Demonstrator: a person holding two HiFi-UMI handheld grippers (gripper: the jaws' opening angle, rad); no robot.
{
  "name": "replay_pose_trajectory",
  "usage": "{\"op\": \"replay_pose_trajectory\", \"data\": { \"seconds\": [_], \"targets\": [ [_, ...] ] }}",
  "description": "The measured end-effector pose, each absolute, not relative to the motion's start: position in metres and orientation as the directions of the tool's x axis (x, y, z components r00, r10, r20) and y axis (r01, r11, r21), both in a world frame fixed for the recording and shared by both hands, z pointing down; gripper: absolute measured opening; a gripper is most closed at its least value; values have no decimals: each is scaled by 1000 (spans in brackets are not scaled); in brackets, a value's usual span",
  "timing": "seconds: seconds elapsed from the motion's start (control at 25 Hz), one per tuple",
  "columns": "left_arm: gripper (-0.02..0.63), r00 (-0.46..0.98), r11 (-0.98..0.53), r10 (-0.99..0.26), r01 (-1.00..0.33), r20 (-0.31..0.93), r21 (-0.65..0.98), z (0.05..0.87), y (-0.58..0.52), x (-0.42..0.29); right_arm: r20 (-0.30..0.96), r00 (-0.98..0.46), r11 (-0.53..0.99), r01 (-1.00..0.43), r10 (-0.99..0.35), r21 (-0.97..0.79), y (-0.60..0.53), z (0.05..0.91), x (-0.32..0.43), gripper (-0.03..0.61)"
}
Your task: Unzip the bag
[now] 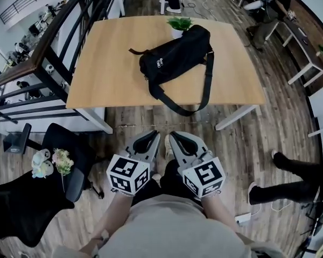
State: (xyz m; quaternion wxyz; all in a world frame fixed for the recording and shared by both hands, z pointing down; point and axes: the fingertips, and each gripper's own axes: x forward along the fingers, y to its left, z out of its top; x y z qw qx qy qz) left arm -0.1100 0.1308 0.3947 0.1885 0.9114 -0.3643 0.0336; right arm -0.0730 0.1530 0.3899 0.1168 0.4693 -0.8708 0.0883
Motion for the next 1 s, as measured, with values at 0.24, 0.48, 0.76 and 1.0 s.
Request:
{"op": "replay_pose_trajectory", "data": {
  "seconds": [0.24, 0.48, 0.76, 1.0],
  "targets": [
    [40, 700, -626, -682, -708, 211, 327, 399, 76, -103, 283, -517, 535, -845, -808, -17, 91, 391, -47, 17],
    [40, 641, -569, -741, -757, 198, 320, 380, -1, -96, 257, -577, 596, -803, -775, -7, 3, 374, -37, 8],
    [40, 553, -478, -807, -819, 210, 319, 378, -72, -96, 241, -649, 677, -735, -721, 45, -76, 362, -32, 8],
    [40, 503, -429, -846, -838, 175, 336, 377, -118, -88, 236, -676, 709, -699, -698, 97, -119, 357, -17, 11]
  ]
}}
